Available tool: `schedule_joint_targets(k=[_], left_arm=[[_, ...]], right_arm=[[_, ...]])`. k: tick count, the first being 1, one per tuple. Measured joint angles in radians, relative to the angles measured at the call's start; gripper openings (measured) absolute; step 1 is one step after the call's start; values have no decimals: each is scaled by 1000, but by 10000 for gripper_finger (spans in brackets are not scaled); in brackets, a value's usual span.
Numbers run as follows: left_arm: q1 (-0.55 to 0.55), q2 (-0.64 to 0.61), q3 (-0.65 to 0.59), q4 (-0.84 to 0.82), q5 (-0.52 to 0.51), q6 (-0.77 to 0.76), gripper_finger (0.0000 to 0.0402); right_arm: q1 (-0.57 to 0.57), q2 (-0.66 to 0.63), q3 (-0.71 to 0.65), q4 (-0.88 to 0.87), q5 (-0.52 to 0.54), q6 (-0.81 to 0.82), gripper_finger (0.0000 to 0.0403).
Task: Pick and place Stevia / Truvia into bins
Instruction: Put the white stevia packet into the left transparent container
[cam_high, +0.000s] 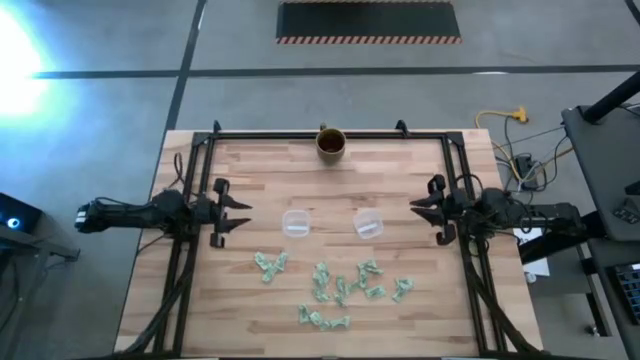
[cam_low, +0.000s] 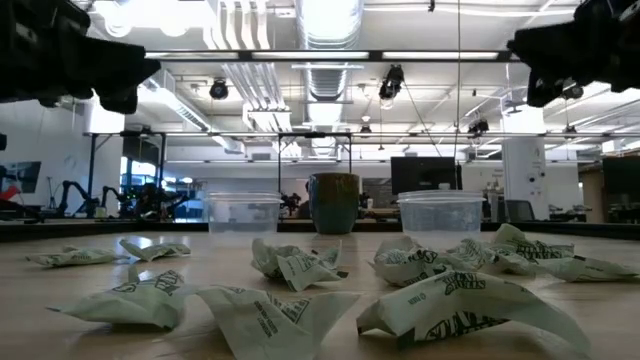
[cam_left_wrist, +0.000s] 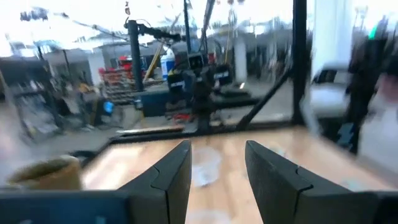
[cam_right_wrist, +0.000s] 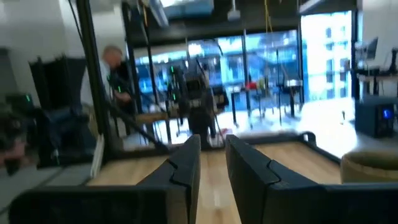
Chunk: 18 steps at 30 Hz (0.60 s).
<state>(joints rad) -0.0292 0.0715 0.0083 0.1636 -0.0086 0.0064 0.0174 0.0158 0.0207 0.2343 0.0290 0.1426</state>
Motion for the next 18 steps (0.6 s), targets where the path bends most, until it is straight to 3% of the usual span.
schedule_joint_targets(k=[5,11,14,16,18], left_arm=[[0,0,0,2,0,-155,135],[1,0,0,69,-75,-101,135],[2,1,0,70,-103,-85,135],[2,10,0,70,-56,-110,135],[1,27,0,68,71,-108,135]], right_arm=[[0,0,0,63,82,-40,68],[0,14,0,10,91,-186,68],[0,34,0,9,87,-184,68],[0,49,0,8,69,-174,68],[0,69,0,2,25,-193,68]])
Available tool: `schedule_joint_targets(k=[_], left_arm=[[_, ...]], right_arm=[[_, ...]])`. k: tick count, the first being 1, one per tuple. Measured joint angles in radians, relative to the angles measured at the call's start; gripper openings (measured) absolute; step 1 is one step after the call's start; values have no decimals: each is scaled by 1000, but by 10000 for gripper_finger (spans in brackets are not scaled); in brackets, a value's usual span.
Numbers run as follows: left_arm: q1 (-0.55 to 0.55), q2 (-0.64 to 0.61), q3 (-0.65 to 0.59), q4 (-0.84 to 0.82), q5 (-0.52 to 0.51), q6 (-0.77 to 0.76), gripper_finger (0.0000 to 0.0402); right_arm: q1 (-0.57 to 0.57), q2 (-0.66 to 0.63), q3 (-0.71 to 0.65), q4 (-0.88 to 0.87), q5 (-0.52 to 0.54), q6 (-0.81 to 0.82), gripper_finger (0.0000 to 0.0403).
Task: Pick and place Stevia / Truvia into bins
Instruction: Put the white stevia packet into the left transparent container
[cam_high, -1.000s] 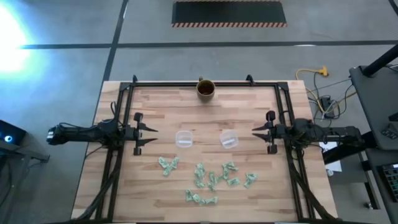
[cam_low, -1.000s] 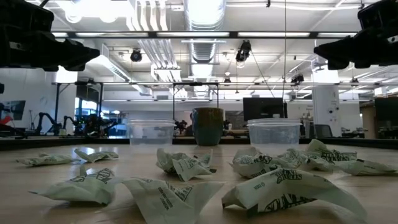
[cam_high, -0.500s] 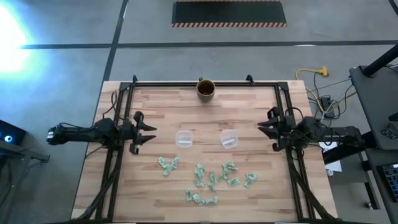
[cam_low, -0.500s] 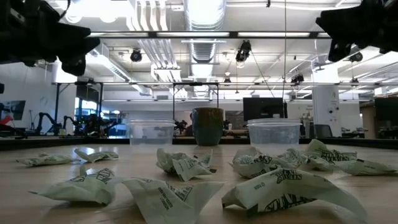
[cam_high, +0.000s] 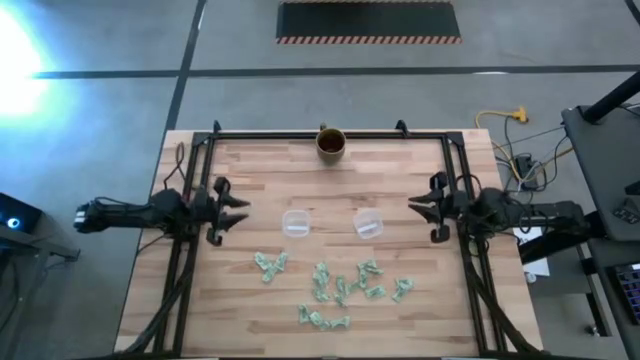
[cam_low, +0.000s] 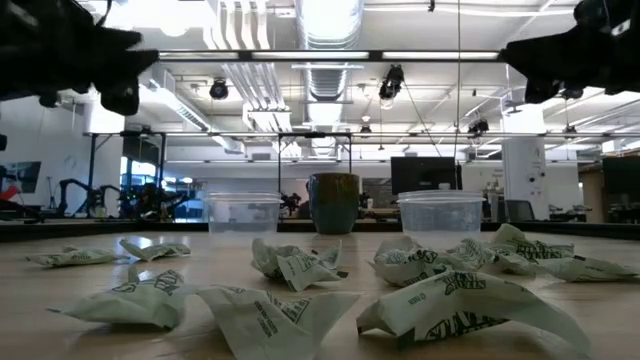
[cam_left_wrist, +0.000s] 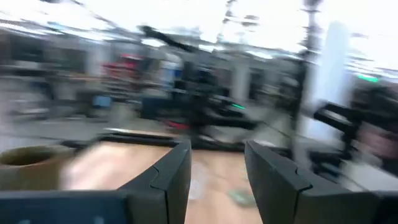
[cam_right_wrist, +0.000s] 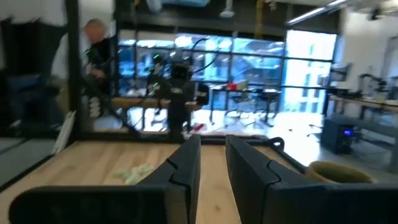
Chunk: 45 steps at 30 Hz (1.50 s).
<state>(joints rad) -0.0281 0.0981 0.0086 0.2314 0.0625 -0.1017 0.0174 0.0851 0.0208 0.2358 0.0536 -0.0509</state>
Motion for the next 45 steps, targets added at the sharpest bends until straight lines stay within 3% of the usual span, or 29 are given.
schedule_joint_targets(k=[3,9,12,21,28,34,41,45], left_arm=[[-9,52,4,-1,97,-48,135],[-68,310,96,-35,101,-70,135],[-94,456,200,-81,102,-68,135],[-140,902,601,-609,86,-50,134],[-220,1125,731,-812,32,-99,134],[-294,1220,784,-861,3,-154,134],[-305,1217,783,-906,-124,-154,134],[-305,1219,775,-896,-127,-155,134]], right_arm=[[0,41,0,0,-25,-17,68],[0,121,0,0,-26,-19,68],[0,158,0,0,-27,-8,68],[0,248,0,0,-38,74,68],[0,272,0,15,-41,70,68],[0,271,0,14,-94,72,68],[0,271,0,12,-105,73,68],[0,270,0,30,-106,62,68]])
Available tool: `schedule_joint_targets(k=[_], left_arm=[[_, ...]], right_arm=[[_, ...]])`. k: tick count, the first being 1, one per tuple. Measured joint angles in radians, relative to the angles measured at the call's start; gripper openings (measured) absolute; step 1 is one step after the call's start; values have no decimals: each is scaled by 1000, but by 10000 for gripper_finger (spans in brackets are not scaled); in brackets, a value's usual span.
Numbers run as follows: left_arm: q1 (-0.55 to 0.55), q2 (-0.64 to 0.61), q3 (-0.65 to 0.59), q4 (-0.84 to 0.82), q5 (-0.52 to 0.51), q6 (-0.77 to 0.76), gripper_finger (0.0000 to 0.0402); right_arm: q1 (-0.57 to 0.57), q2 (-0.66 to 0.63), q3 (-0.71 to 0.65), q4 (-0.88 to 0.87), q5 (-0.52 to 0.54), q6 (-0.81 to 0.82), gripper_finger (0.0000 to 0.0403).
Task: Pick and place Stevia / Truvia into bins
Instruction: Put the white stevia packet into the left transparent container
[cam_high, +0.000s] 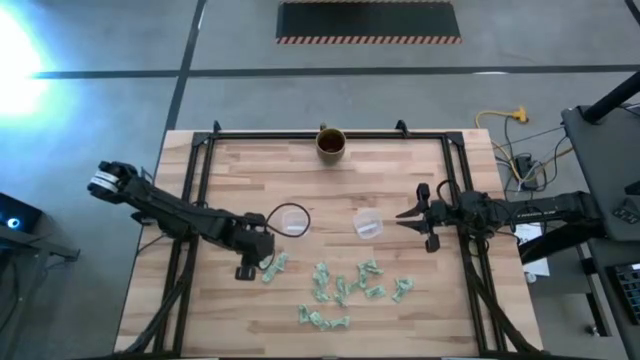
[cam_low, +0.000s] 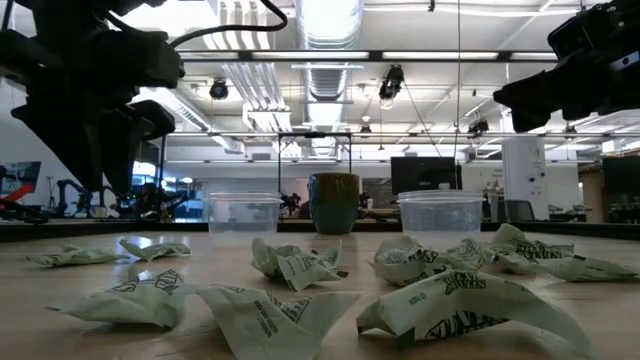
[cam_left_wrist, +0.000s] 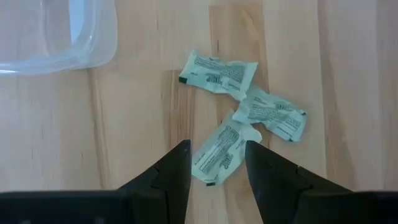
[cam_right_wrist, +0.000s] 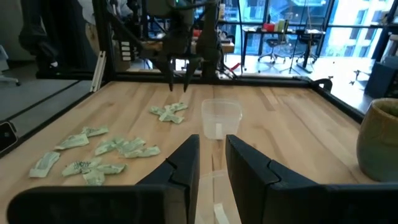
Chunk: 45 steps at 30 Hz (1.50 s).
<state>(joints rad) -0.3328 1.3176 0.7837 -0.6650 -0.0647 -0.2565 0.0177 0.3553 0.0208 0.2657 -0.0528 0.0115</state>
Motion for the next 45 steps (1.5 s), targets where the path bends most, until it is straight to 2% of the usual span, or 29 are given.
schedule_joint_targets(k=[14,22,28,38,41,45], left_arm=[[-8,13,-3,34,-6,11,135],[-32,126,3,45,-19,102,135],[-35,213,9,43,-6,115,135],[-35,237,11,45,40,106,133],[-35,237,11,45,47,105,113],[-36,237,14,43,54,106,49]], right_arm=[[0,0,0,2,0,8,68],[0,1,0,1,-1,10,68],[0,1,0,0,-1,11,68],[0,2,0,-3,-1,11,68],[0,2,0,-3,-1,11,68],[0,2,0,-3,0,11,68]])
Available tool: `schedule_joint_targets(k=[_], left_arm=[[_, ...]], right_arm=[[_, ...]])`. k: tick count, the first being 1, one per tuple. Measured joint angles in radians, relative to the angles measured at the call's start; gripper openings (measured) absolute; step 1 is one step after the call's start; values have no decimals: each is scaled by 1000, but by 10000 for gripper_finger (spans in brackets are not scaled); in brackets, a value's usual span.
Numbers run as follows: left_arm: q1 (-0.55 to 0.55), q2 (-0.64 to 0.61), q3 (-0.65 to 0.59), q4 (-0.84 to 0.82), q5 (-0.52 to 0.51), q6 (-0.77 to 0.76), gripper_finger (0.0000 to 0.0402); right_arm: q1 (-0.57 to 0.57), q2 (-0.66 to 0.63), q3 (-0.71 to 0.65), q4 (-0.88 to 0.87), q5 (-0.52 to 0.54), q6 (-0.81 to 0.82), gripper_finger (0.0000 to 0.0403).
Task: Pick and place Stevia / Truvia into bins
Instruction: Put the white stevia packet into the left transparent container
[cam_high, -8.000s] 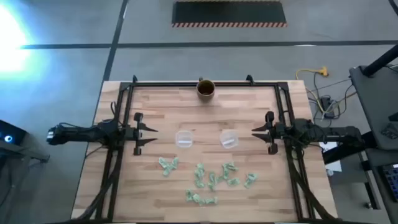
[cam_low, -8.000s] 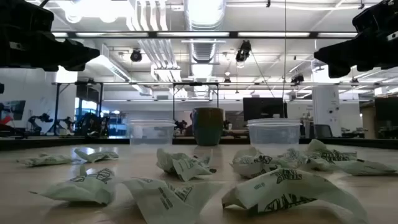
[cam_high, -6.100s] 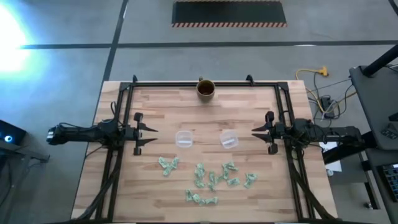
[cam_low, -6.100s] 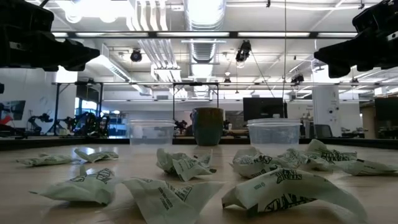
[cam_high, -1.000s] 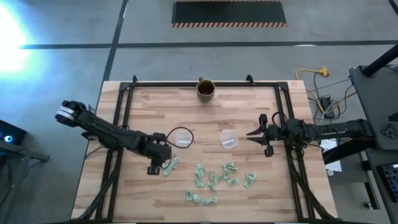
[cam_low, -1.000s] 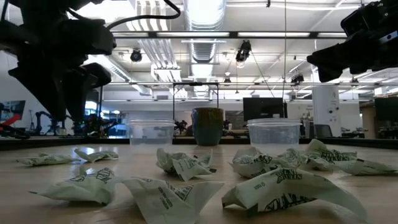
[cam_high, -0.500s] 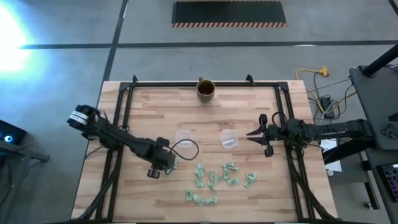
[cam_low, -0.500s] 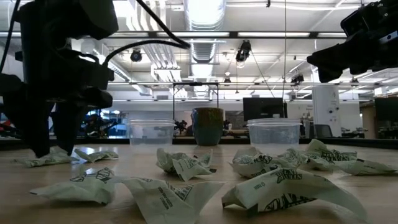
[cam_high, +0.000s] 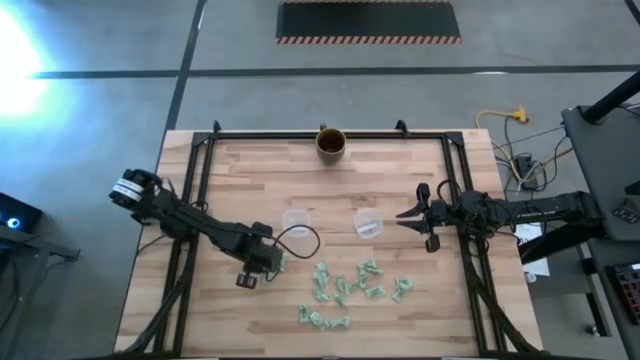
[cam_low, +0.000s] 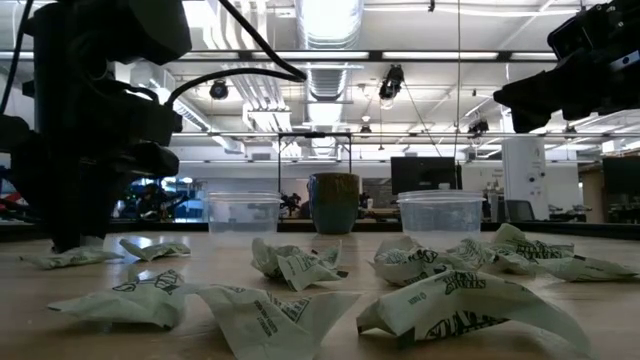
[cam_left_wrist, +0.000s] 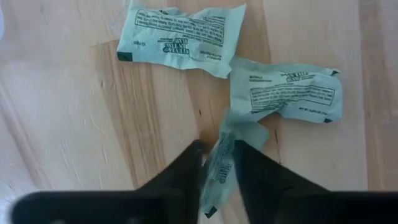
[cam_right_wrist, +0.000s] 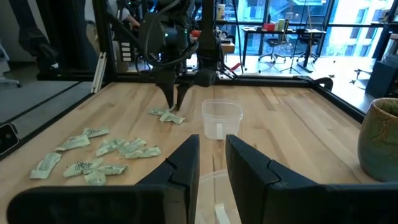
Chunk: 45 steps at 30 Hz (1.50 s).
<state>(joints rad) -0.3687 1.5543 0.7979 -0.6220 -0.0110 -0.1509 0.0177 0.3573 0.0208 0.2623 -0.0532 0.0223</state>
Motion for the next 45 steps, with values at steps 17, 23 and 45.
schedule_joint_targets(k=[17,23,45], left_arm=[[-1,-151,96,-95,-115,-46,1],[2,-270,110,-32,-375,36,0],[220,-98,-12,449,-450,285,1]], right_arm=[[-1,-1,0,-2,3,-1,68],[-1,0,0,-2,3,0,68],[0,5,0,2,1,4,68]])
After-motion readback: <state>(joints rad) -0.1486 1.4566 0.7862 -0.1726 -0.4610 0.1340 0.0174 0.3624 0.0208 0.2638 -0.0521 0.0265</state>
